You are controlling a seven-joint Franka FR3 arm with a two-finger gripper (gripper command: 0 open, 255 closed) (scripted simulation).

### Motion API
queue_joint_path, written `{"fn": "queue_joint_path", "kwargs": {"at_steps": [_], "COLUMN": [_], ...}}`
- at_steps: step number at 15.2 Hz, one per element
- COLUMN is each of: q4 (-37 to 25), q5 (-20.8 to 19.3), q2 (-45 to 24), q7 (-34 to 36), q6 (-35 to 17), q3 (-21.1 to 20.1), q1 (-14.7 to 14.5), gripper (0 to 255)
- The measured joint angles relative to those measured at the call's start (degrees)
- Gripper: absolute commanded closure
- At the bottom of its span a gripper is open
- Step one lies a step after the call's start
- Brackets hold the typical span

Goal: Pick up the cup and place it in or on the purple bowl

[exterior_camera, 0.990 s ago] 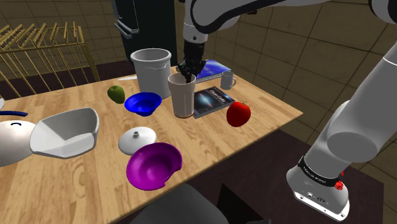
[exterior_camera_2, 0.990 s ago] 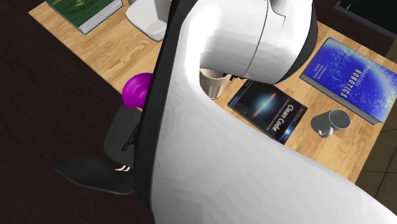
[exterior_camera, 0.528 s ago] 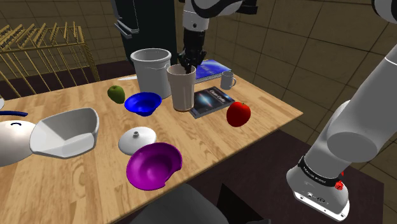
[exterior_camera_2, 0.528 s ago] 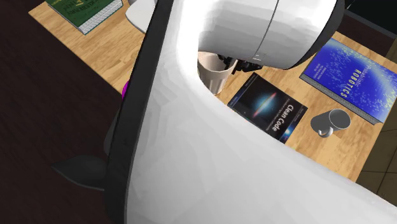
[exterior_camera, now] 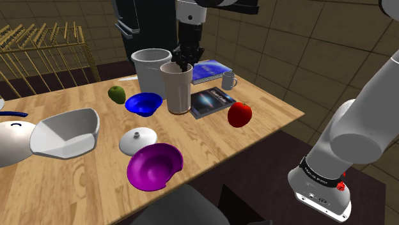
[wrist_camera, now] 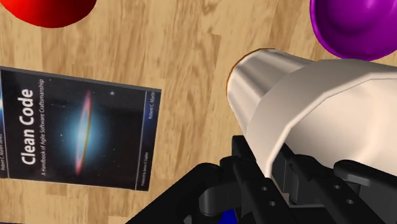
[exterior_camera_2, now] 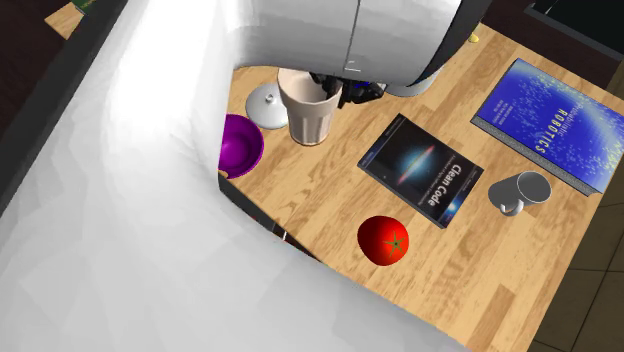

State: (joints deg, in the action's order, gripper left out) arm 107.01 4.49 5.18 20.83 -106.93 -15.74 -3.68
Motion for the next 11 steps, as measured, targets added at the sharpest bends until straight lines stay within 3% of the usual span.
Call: {"fn": "queue_joint_path", "kwargs": {"at_steps": [11], "q4": [-5.37], "q5": [-0.82], "q2": [-0.16], "q7": [15.05], "q6": [4.41], "q3": [-8.17], "q1": [-6.37], "gripper": [255]}}
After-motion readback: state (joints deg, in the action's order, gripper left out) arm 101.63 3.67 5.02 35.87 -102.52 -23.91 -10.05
